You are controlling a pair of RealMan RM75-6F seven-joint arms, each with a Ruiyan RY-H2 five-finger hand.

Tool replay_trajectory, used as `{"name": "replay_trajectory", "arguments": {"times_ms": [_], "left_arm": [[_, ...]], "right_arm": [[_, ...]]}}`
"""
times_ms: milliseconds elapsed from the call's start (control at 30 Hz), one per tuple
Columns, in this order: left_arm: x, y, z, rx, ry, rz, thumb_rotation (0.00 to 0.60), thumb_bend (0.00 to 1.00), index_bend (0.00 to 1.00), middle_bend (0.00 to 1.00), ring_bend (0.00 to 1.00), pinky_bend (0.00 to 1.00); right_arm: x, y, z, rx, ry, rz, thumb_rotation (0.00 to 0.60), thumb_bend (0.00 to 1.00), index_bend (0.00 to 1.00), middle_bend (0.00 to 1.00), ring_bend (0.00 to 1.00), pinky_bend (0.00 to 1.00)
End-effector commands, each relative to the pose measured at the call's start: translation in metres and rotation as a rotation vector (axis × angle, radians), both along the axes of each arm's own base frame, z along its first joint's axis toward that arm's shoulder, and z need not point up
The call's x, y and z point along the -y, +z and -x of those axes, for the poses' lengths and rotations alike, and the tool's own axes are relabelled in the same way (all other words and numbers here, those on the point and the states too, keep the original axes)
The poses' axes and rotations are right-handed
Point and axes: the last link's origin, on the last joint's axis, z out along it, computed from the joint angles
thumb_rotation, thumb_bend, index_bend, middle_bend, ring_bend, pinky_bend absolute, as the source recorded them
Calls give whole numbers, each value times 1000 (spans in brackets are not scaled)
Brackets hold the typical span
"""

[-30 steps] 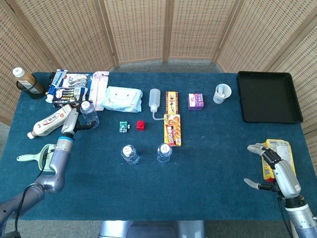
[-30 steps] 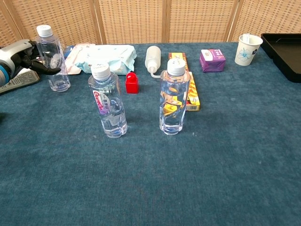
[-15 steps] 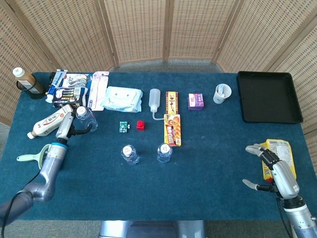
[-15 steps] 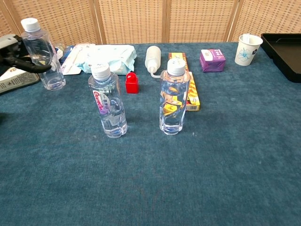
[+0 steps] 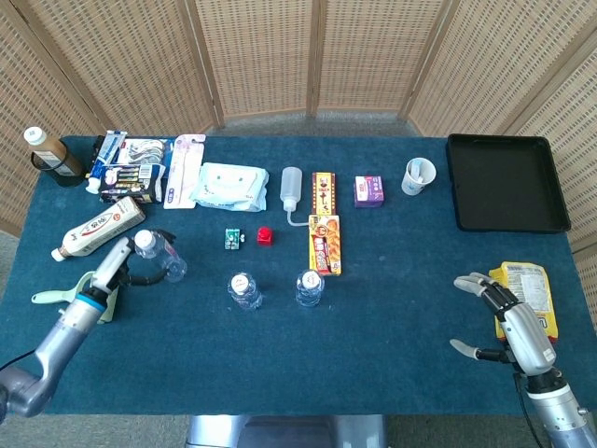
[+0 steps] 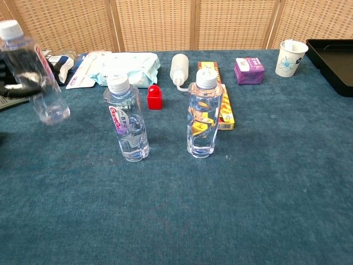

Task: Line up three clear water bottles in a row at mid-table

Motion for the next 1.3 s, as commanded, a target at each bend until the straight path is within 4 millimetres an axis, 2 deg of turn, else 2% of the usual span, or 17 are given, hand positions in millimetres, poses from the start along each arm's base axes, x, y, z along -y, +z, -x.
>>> {"name": "replay_trajectory", "arguments": {"times_ms": [33, 267, 500, 1167, 1300], "left_arm": [[12, -8, 2, -17, -42, 3, 600, 306, 376, 288, 196, 350], [21, -33, -4, -28, -73, 26, 600, 285, 376, 288, 196, 349], [27, -46, -9, -40, -89, 54, 600, 286, 375, 288, 196, 349], [31, -57, -14, -88, -113, 68, 600, 286, 376, 286, 196, 329], [31, -56, -14, -102, -119, 58, 600, 283, 340, 195, 161, 324]], "right_arm": [[0, -1, -1, -1, 2, -4, 600, 56, 214, 233, 186, 216], [-1, -1, 0, -6, 0, -3, 600, 57, 215, 233, 186, 216], [0, 1, 1, 0, -4, 3, 600, 57, 215, 233, 186, 216], [0, 3, 2, 1, -7, 6, 600, 58, 215, 233, 186, 216], [0, 2, 2, 0, -8, 5, 600, 59, 216, 233, 186, 216]]}}
